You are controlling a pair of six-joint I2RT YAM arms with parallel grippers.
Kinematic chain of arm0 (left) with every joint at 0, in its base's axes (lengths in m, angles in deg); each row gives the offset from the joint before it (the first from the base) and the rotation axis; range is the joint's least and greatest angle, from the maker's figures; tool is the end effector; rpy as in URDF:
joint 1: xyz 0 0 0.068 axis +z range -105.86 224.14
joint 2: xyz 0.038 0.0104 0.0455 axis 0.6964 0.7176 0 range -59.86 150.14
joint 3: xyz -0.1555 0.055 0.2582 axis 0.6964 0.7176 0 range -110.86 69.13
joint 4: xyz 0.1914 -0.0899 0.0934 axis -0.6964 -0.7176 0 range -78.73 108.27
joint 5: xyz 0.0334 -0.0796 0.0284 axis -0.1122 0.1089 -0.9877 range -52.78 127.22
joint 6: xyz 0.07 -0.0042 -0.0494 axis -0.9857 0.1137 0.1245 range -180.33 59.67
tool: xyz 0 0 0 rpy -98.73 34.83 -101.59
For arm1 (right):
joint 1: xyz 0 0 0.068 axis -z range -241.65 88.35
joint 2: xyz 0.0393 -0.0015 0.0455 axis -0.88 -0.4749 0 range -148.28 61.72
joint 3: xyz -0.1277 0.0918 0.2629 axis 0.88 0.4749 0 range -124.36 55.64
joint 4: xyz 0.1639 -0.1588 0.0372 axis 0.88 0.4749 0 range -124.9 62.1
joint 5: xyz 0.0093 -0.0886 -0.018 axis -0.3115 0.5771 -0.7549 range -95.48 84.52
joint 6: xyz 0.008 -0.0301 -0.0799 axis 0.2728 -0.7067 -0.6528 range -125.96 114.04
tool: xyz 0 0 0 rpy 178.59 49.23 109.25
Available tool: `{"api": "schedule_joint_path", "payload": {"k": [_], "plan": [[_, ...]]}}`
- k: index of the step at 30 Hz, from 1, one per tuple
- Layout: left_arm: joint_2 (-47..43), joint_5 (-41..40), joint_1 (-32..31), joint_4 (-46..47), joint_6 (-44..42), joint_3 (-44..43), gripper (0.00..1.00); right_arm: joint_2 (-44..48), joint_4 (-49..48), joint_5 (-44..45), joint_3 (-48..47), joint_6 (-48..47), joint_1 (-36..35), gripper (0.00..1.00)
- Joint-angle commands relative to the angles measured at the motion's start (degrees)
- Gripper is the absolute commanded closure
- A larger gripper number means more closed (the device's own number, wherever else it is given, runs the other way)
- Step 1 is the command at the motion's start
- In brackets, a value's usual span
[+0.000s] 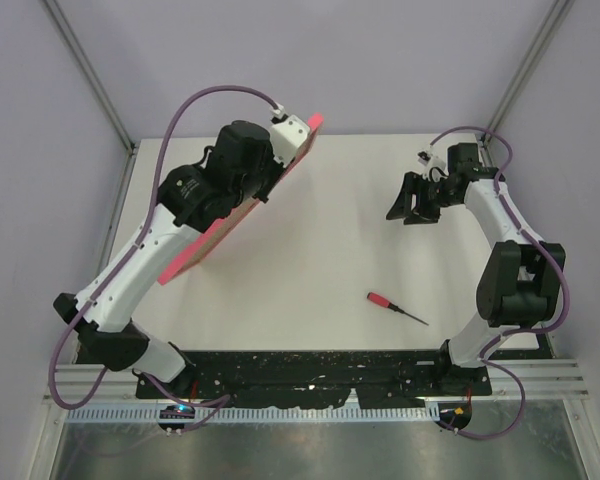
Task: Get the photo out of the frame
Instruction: Turn over the photo frame at the center of the board.
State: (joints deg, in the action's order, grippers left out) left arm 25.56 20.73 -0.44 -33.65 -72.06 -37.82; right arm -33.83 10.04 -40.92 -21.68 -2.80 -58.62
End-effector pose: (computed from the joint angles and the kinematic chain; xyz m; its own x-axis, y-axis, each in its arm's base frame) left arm 0.2274 -0.1940 0.4707 -0.2513 0.5215 -0.8154 0.5614 0.7648 0.3160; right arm 0.3325 0.0263 0.2802 -0.9018 0.0926 -0.4221 -0.1689 0.8236 0.5415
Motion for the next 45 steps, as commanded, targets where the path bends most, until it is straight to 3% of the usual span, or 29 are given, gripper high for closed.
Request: {"api": "schedule_joint_path", "payload": {"k": [1, 8, 22, 30, 41, 45], "plan": [[-0.3, 1.0, 1.0, 0.1, 9.4, -4.9, 1.0, 3.1, -1.5, 0.3, 0.0, -0.8, 0.2, 0.37], [1.0, -2.1, 5.1, -2.7, 13.2, -11.4, 1.0, 3.4, -1.7, 1.1, 0.5, -1.0, 0.2, 0.37], [6.1, 8.0, 20.6, -7.4, 19.3, -19.0, 1.0, 1.5, -2.5, 1.7, 1.0, -1.3, 0.2, 0.37], [9.8, 13.4, 28.5, -6.2, 21.7, -18.7, 1.0, 0.9, -2.8, 1.8, 1.7, -1.2, 0.2, 0.37], [11.3, 16.2, 33.8, -1.3, 23.9, -15.4, 1.0, 0.2, -3.0, 1.6, 1.9, -1.0, 0.2, 0.37], [10.4, 20.5, 36.7, 2.6, 26.9, -10.7, 1.0, -1.0, -3.0, -4.0, 1.8, -1.0, 0.2, 0.37]]}}
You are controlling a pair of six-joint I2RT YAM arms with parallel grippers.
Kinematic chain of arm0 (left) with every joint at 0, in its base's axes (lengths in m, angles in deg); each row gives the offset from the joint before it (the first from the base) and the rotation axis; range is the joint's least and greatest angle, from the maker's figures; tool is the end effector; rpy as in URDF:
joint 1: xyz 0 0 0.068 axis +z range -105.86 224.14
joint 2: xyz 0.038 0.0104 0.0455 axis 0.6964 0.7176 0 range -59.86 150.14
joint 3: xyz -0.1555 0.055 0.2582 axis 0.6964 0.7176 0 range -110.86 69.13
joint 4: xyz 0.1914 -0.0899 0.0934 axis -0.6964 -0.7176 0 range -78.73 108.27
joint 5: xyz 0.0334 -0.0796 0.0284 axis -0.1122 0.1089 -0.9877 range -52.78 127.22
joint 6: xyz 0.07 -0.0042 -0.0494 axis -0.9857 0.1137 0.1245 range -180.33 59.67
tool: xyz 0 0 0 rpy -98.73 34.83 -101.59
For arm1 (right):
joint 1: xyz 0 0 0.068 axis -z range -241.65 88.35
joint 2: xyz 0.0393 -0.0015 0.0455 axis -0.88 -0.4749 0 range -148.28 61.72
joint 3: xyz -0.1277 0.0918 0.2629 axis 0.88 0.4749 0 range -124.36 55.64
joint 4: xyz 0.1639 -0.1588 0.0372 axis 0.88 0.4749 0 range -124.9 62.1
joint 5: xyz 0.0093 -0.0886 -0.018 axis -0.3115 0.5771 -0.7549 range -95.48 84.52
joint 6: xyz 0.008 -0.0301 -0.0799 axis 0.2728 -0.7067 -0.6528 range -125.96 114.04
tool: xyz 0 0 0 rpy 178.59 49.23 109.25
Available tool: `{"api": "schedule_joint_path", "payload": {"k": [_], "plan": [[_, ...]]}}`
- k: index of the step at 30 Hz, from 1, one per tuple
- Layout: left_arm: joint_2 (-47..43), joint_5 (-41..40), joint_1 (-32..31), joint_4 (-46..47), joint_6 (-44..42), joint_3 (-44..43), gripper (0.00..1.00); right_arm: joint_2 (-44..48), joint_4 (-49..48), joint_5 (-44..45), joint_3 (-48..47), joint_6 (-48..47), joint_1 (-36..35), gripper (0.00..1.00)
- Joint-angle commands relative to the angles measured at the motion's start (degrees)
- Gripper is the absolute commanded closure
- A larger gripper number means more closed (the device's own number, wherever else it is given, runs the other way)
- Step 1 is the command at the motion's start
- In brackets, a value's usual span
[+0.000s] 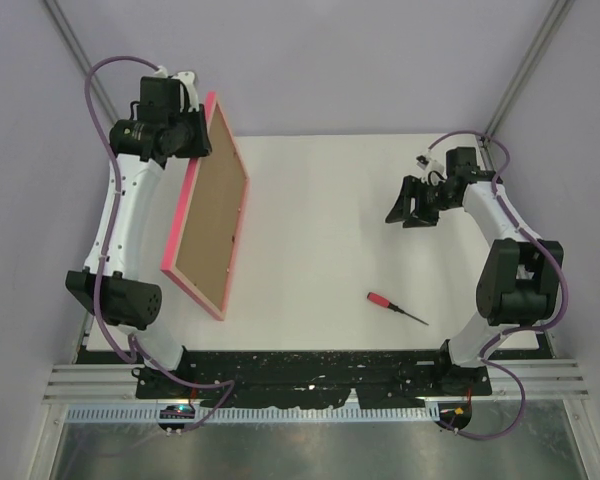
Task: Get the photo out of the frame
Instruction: Turn over the photo frame at the center of the board.
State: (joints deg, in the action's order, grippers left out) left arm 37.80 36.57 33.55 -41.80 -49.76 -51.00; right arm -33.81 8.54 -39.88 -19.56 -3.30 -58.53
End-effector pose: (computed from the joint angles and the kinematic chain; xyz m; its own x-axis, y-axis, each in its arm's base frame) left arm 0.3459 -0.0638 0.4547 -0.6216 -0.0703 -0.7802 0.0620 0.9884 -0.1384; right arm 0.3309 0.0248 0.2708 -0.9043 0.0875 -0.4179 -0.1627 0.8343 0.5267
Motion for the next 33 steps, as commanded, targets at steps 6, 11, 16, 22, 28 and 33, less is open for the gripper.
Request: {"api": "schedule_joint_path", "payload": {"k": [6, 11, 16, 22, 28, 33], "plan": [[-2.2, 7.8, 5.4, 14.6, 9.2, 7.5, 1.0, -3.0, -2.5, -16.2, -0.6, -0.8, -0.1, 0.37], [-4.1, 8.0, 6.4, 18.8, 11.8, 12.5, 1.0, -3.0, -4.2, -17.9, 0.1, -2.0, -1.7, 0.37], [-6.9, 6.6, 7.2, 23.1, 14.3, 19.2, 1.0, -0.2, -7.2, -14.5, 1.3, -5.9, -7.5, 0.37], [-8.9, 6.4, 7.7, 24.9, 15.8, 25.3, 1.0, 6.5, -14.2, -6.3, 6.1, -11.8, -15.7, 0.35], [-10.7, 6.4, 8.9, 26.8, 16.9, 32.1, 1.0, 15.2, -24.2, 5.3, 14.0, -20.4, -24.9, 0.32], [-11.6, 6.9, 9.7, 28.2, 17.5, 37.8, 1.0, 20.4, -29.7, 9.8, 19.0, -25.1, -28.6, 0.29]]}}
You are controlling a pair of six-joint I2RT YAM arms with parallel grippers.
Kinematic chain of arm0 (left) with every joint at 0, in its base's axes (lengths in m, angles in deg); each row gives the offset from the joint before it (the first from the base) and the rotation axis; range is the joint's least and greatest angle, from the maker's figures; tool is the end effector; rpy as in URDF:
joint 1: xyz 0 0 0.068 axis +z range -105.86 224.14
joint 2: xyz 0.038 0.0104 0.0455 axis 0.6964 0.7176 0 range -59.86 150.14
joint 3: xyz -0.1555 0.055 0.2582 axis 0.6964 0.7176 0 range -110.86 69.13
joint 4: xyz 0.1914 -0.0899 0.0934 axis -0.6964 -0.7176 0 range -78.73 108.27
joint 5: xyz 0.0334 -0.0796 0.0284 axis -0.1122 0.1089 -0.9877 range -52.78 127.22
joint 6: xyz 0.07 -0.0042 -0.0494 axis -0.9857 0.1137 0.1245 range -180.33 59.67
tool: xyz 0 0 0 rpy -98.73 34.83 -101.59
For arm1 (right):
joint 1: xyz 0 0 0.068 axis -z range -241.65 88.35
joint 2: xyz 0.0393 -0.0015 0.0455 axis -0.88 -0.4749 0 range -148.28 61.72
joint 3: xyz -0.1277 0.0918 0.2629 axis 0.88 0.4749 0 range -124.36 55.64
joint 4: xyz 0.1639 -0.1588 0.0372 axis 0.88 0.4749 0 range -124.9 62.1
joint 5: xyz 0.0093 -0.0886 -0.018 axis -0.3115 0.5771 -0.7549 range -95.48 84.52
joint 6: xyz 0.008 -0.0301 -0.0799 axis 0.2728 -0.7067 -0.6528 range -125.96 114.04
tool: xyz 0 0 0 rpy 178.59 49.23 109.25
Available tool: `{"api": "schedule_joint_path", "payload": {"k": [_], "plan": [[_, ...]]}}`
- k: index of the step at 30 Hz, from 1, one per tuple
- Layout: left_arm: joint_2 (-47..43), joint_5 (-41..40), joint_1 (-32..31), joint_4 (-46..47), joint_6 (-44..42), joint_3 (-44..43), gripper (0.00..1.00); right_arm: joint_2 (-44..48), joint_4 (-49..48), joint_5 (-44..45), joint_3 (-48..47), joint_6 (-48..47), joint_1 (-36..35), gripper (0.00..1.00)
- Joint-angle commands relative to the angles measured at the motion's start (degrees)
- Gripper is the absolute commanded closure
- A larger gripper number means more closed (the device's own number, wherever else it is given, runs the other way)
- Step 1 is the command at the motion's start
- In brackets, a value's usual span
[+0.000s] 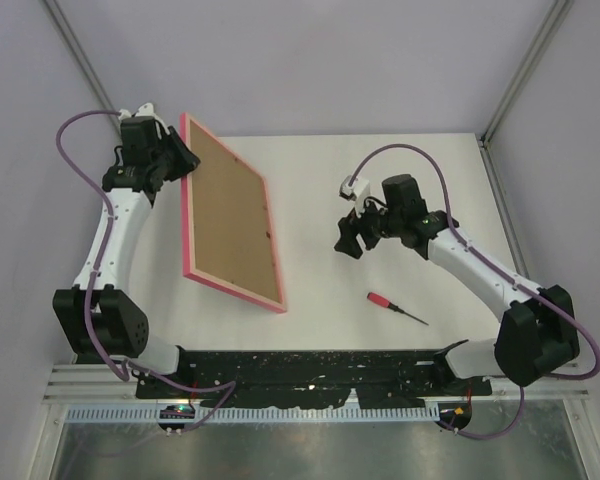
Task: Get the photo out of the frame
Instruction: Turn over the photo frame at the center of the board.
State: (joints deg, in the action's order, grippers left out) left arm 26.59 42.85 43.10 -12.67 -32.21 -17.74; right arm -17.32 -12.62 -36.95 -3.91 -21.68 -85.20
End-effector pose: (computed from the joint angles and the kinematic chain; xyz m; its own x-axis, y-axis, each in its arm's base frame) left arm 0.3419 -0.0136 0.3972 -0.4961 -0.4600 -0.7363 -0.1488 0.8806 -0.4499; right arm 0.2471 0.1508 0.3000 -0.3988 -0.4260 -0.8121 -0.8371 0.5307 0.1327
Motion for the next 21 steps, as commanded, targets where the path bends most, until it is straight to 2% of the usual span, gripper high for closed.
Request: {"api": "schedule_joint_path", "payload": {"k": [1, 4, 10, 17, 21], "plan": [[-0.7, 0.9, 0.2, -0.6, 0.0, 5.9, 1.0, 4.9, -9.5, 8.0, 5.6, -8.9, -3.4, 0.28], [-1.4, 1.6, 0.6, 0.2, -0.1, 8.8, 1.0, 9.6, -15.4, 9.3, 10.7, -14.9, -6.8, 0.16], [-2.3, 4.6, 0.8, 5.9, 1.5, 16.2, 1.0, 17.6, -30.3, 9.5, 22.5, -25.9, -14.2, 0.14], [2.7, 12.8, 0.8, 11.1, 3.7, 20.1, 1.0, 12.1, -31.0, 17.6, 23.0, -35.2, -22.3, 0.13], [6.0, 13.8, 0.8, 12.0, 3.9, 20.3, 1.0, 10.6, -29.3, 20.0, 23.8, -39.1, -26.5, 0.12]]}}
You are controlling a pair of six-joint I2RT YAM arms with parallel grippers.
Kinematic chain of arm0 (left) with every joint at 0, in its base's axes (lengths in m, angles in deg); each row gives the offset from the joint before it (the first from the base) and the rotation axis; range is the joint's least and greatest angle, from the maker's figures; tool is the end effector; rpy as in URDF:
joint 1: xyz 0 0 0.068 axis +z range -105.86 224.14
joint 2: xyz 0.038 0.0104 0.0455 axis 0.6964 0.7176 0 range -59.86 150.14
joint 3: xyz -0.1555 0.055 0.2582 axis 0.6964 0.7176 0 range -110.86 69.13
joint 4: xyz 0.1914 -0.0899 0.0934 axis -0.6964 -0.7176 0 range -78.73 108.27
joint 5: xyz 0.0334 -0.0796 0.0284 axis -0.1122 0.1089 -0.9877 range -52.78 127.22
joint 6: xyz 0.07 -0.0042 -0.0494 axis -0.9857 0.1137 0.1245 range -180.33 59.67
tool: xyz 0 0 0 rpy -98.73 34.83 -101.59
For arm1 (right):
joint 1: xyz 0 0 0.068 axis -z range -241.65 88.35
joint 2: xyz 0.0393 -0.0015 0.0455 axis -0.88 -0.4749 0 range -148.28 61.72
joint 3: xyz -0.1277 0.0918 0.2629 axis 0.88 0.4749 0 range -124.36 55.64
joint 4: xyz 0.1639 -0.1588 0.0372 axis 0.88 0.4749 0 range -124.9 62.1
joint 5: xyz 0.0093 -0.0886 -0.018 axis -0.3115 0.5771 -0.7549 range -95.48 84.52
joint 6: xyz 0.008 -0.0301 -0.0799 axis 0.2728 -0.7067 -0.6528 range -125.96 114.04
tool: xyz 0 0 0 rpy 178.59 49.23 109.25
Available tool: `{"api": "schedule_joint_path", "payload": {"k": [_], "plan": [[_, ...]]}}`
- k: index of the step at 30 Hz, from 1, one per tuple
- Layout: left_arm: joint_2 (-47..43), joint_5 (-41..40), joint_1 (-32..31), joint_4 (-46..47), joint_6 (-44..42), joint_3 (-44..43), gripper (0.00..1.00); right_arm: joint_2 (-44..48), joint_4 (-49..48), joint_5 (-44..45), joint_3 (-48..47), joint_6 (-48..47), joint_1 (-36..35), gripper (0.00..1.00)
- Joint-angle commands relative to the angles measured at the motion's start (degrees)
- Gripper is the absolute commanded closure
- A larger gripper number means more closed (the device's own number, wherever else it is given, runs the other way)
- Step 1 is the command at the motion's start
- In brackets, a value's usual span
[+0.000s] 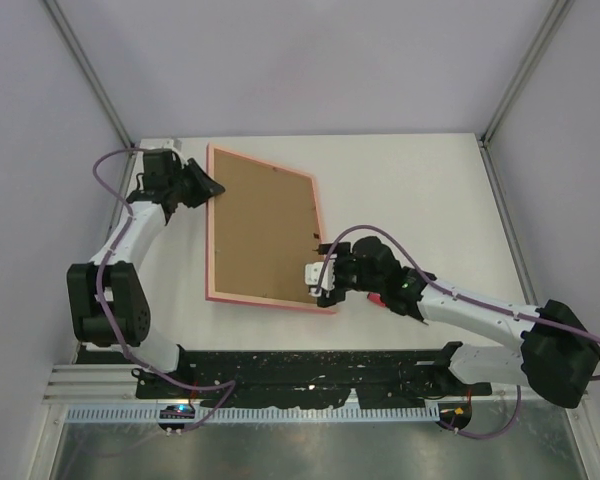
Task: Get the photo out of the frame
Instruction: Turn over the photo frame at the center of the board.
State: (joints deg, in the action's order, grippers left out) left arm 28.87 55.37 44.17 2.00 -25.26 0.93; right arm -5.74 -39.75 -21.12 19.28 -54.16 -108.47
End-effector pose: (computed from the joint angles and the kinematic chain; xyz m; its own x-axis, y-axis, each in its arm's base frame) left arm 0.3502 -0.0234 0.3063 -0.6333 -0.5462 -0.5482 -0.1404 0.7777 -0.6127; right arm 0.1563 0.1963 0.2660 0.4451 -0.5748 -0.6866 -0.8040 0.0812 -0.5891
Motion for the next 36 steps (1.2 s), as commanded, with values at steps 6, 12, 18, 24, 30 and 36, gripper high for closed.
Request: {"api": "schedule_joint_path", "payload": {"k": [6, 12, 18, 24, 30, 36], "plan": [[6.7, 1.4, -0.3, -1.8, -4.1, 1.8, 1.0, -0.8, 9.6, -5.0, -3.9, -0.4, -5.6, 0.12], [9.4, 2.3, -0.3, -0.5, -4.7, 3.2, 1.0, -4.1, 8.1, 0.2, -5.7, 1.3, -9.8, 0.12], [11.2, 2.5, 1.5, 0.6, -5.9, 4.8, 1.0, -9.1, 6.9, 6.9, -8.6, 4.8, -15.1, 0.12], [12.7, 3.4, 1.6, 1.6, -6.8, 5.9, 1.0, -13.5, 3.2, 13.2, -9.9, 10.0, -19.3, 0.13], [13.8, 6.5, 2.3, 0.6, -7.3, 5.1, 1.0, -17.4, -6.8, 24.4, -6.0, 6.9, -23.0, 0.14], [14.0, 7.6, 2.3, -0.3, -6.8, 5.2, 1.0, -20.6, -14.1, 29.1, -2.5, 3.6, -25.7, 0.14]]}}
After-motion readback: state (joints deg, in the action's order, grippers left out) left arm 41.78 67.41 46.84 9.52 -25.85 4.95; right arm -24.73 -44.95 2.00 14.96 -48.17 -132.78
